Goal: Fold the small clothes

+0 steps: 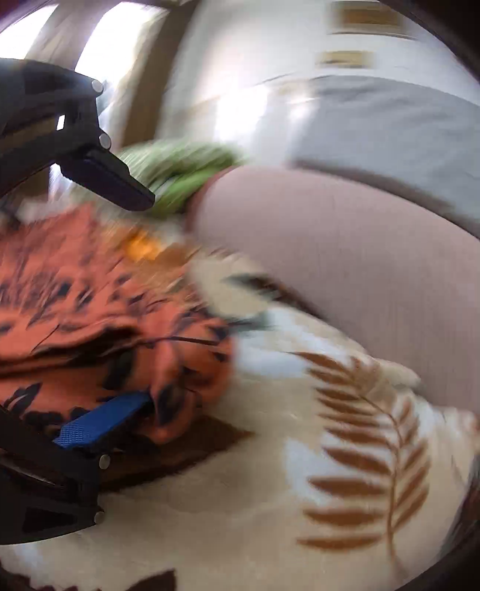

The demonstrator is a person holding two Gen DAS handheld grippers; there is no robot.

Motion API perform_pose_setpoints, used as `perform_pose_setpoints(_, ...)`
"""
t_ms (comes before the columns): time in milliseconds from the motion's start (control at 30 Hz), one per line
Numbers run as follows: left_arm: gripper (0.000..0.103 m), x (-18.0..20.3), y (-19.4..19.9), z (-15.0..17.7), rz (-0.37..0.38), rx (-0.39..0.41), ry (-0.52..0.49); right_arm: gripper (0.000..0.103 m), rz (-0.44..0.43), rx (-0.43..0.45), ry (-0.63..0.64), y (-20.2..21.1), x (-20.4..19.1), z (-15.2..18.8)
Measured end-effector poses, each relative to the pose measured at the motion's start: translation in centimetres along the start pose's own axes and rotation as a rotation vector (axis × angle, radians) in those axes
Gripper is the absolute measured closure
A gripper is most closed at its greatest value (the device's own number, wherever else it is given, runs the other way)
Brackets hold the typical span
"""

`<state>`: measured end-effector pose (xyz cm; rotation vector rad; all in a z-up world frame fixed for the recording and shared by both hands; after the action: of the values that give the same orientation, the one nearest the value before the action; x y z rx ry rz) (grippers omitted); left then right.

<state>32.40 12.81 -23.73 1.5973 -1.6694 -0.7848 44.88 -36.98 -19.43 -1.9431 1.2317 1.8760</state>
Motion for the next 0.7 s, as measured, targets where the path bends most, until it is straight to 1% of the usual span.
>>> perform_pose_setpoints(33, 0.015, 0.0, 0.1, -0.1, 0.003, 0.003, 0.004, 0.002, -0.062, -0.008, 0.040, 0.0, -1.3, -0.2)
perform_pose_setpoints(67, 0.015, 0.0, 0.1, -0.1, 0.005, 0.007, 0.007, 0.002, -0.056, -0.020, 0.090, -0.5, -1.7, -0.3)
perform_pose_setpoints(100, 0.015, -0.1, 0.1, -0.2, 0.008, 0.009, 0.012, 0.002, 0.002, -0.029, 0.106, -1.2, -1.0, -0.5)
perform_pose_setpoints(133, 0.015, -0.1, 0.4, -0.1, 0.015, 0.010, 0.021, 0.002, 0.071, -0.049, 0.062, -2.4, 0.9, -0.9)
perform_pose_setpoints(167, 0.015, -0.3, 0.8, -0.3, 0.025, 0.016, 0.030, 0.002, 0.053, -0.052, 0.014, -2.8, 1.7, -1.3)
perform_pose_setpoints(200, 0.015, -0.4, 1.4, -0.6, 0.035, 0.032, 0.033, 0.002, 0.031, -0.012, -0.006, -2.4, 1.5, -2.1)
perform_pose_setpoints(233, 0.015, -0.6, 2.7, -0.9, 0.039, 0.054, 0.036, 0.002, 0.032, 0.025, -0.003, -1.9, 0.8, -2.6)
perform_pose_setpoints(267, 0.015, -0.8, 3.2, -1.5, 0.043, 0.081, 0.043, 0.001, 0.006, 0.049, 0.021, -1.4, -0.4, -2.8)
perform_pose_setpoints(300, 0.015, -1.2, 3.9, -2.7, 0.060, 0.120, 0.068, 0.001, -0.057, 0.039, 0.050, -1.2, -1.7, -2.5)
perform_pose_setpoints(333, 0.015, -1.5, 4.2, -3.7, 0.085, 0.142, 0.100, 0.001, -0.095, 0.018, 0.083, -1.2, -2.7, -2.1)
perform_pose_setpoints(367, 0.015, -1.6, 4.1, -4.6, 0.119, 0.144, 0.125, 0.001, -0.081, 0.003, 0.141, -1.5, -3.1, -1.9)
perform_pose_setpoints(400, 0.015, -1.6, 3.8, -5.5, 0.151, 0.130, 0.141, 0.001, 0.032, -0.015, 0.179, -2.4, -2.1, -2.0)
perform_pose_setpoints(433, 0.015, -1.7, 3.5, -6.2, 0.175, 0.121, 0.157, 0.001, 0.148, -0.044, 0.140, -3.4, 0.4, -2.1)
perform_pose_setpoints(467, 0.015, -1.6, 3.1, -6.9, 0.190, 0.118, 0.166, 0.002, 0.118, -0.021, 0.106, -3.1, 1.1, -2.2)
perform_pose_setpoints(500, 0.015, -1.4, 2.5, -8.0, 0.198, 0.108, 0.160, 0.002, 0.098, 0.012, 0.107, -2.4, 0.7, -2.3)
perform_pose_setpoints(533, 0.015, -1.2, 2.0, -8.9, 0.201, 0.101, 0.148, 0.001, 0.100, 0.027, 0.114, -1.7, 0.2, -2.2)
perform_pose_setpoints(600, 0.015, -0.8, 1.5, -10.2, 0.217, 0.104, 0.151, 0.001, 0.082, 0.025, 0.176, -0.3, -1.3, -1.0)
perform_pose_setpoints(633, 0.015, -0.3, 1.3, -10.7, 0.247, 0.102, 0.159, 0.001, 0.076, 0.028, 0.213, 0.6, -2.1, -0.2)
perform_pose_setpoints(667, 0.015, -0.2, 1.2, -10.9, 0.263, 0.101, 0.159, 0.001, 0.055, 0.018, 0.236, 1.4, -2.5, 0.6)
perform_pose_setpoints(700, 0.015, 0.2, 1.2, -11.0, 0.283, 0.100, 0.161, 0.001, 0.015, 0.001, 0.250, 1.8, -3.3, 1.6)
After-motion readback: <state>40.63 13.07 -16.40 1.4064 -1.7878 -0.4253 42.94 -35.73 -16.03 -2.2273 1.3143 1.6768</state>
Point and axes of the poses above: each gripper's, at about its wrist camera, not at the fingertips, and y roughly against the way its jaws point, x to its right, z to its underside, the point moved 7 cm from there along -y, roughly the way its jaws point, and after that the axes turned 3 degrees about z, right-handed, at the moved point
